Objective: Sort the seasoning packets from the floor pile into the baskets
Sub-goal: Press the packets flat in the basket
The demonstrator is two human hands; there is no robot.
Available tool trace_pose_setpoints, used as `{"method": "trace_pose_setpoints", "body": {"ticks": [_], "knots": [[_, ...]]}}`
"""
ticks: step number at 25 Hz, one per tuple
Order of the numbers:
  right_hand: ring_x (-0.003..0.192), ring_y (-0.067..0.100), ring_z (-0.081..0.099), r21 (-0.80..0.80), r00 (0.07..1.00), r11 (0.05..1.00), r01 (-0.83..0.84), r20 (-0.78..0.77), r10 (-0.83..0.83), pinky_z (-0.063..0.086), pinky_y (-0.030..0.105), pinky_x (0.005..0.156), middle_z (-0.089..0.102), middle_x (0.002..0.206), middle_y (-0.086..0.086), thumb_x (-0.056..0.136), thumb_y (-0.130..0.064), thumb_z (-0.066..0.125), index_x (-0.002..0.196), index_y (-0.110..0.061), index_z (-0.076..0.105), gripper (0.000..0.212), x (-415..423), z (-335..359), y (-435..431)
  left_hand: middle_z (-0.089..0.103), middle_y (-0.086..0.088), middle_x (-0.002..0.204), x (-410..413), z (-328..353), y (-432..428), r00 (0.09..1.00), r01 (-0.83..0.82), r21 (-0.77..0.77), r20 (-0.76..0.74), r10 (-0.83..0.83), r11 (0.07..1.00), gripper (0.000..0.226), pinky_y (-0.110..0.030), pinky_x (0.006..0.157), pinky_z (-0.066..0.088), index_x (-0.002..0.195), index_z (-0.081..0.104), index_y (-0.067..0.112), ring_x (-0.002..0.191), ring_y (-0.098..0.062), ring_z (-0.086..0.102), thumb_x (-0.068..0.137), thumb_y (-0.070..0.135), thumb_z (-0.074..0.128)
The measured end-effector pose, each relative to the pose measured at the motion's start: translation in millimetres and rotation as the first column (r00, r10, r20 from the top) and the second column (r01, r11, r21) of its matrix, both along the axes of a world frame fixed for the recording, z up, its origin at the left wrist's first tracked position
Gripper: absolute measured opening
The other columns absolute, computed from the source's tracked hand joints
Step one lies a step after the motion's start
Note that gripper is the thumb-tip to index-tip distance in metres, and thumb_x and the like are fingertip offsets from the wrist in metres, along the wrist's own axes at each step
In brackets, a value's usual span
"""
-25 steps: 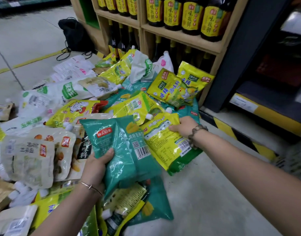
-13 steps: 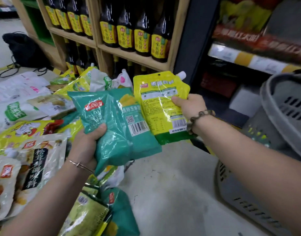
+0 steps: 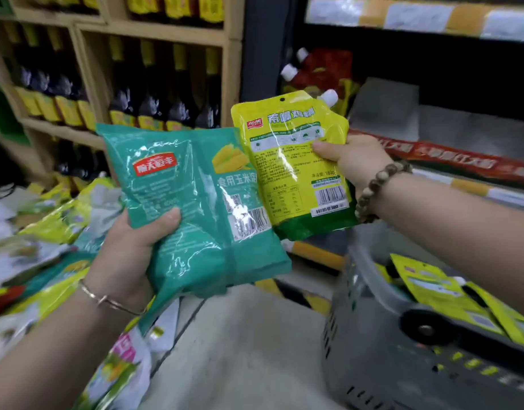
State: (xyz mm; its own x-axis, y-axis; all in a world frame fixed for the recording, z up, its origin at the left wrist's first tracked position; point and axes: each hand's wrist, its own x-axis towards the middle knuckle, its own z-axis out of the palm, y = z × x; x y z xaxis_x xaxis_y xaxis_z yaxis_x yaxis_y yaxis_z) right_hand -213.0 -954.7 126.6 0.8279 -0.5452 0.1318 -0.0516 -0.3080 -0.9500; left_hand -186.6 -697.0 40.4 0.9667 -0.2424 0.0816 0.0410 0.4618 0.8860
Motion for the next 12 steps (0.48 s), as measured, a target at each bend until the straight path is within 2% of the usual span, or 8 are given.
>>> {"method": "trace_pose_setpoints", "body": {"ticks": [3,6,10,12], "knots": [[0.07,0.019,0.071,0.052,0.993,0.999,0.007,0.121,-0.013,0.059,0.036,0.064,0.074,0.076,0.003,0.084,-0.019,0.068,0.085,-0.01,0.066,0.009,-26,37,-43,0.074,0.0,0.084,-9,37,-36,0.997,0.046,-0.005,0.064,-0.046,0.999,0.035,-0.031,0.052,0.056,0.1,0.064,0.017,0.068,-0.017,0.071,0.066,0.014,0.059],[0.061,0.014,0.07,0.08,0.977,0.997,0.012,0.212,-0.028,0.054,0.026,0.049,0.072,0.067,-0.002,0.086,-0.015,0.065,0.083,-0.011,0.066,0.004,-55,57,-83,0.074,-0.001,0.085,-17,66,-78,0.99,0.102,0.019,0.098,-0.103,0.995,0.031,-0.032,0.051,0.055,0.103,0.064,0.018,0.07,-0.018,0.071,0.073,0.014,0.059],[0.058,0.015,0.069,0.091,0.983,0.991,0.101,0.143,-0.113,0.052,0.026,0.044,0.072,0.067,0.0,0.086,-0.017,0.065,0.083,-0.01,0.064,0.008,-96,48,-139,0.074,-0.005,0.078,-30,83,-145,0.984,0.17,0.08,0.033,-0.173,0.982,0.03,-0.033,0.047,0.054,0.115,0.06,0.013,0.063,-0.02,0.071,0.087,0.007,0.055],[0.054,0.013,0.068,0.111,0.979,0.977,0.181,0.074,-0.19,0.051,0.023,0.043,0.071,0.065,0.0,0.085,-0.017,0.066,0.084,-0.009,0.064,0.008,-119,34,-170,0.073,-0.006,0.075,-38,85,-183,0.977,0.21,0.121,-0.008,-0.211,0.97,0.028,-0.034,0.045,0.053,0.111,0.062,0.012,0.059,-0.022,0.07,0.086,0.003,0.056]]}}
